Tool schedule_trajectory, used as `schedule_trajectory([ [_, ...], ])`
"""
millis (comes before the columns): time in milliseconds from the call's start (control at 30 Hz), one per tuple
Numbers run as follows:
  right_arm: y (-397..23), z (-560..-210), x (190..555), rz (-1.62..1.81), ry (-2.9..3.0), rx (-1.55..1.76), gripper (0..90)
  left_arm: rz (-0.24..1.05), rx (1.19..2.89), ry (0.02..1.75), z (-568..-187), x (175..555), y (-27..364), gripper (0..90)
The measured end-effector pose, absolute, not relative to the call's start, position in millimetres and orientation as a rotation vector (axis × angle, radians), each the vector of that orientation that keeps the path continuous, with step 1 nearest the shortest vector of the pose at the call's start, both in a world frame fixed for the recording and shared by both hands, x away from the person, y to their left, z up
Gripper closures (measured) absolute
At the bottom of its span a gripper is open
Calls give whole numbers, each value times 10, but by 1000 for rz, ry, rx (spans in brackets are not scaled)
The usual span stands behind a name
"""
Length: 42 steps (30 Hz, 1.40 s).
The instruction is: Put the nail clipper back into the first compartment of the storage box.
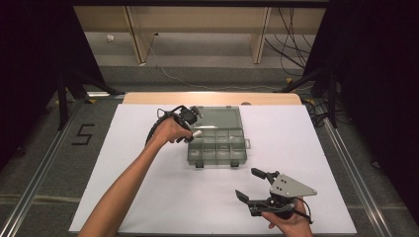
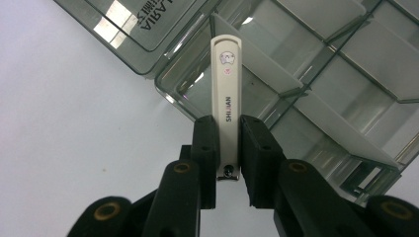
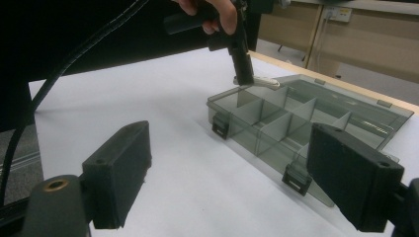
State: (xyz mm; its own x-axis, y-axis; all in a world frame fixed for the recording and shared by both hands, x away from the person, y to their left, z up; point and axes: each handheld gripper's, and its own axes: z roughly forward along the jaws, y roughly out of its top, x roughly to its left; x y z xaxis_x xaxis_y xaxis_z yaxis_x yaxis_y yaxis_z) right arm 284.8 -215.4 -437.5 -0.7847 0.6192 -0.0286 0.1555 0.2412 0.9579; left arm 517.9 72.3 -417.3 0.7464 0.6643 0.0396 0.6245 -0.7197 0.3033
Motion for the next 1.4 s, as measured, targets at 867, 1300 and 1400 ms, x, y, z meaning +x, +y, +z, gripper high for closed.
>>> schedule_trajectory([
  [867, -2151, -4376, 2849, 1566, 2116, 709, 185, 250, 2676, 945, -4165, 5187, 564, 660],
  [1300, -2147, -4380, 2850, 1565, 2107, 710, 185, 272, 2489, 996, -4081, 5053, 665, 350],
  [1400, -2159, -4372, 2847, 1554, 2131, 713, 184, 282, 2427, 991, -4075, 5035, 700, 315],
])
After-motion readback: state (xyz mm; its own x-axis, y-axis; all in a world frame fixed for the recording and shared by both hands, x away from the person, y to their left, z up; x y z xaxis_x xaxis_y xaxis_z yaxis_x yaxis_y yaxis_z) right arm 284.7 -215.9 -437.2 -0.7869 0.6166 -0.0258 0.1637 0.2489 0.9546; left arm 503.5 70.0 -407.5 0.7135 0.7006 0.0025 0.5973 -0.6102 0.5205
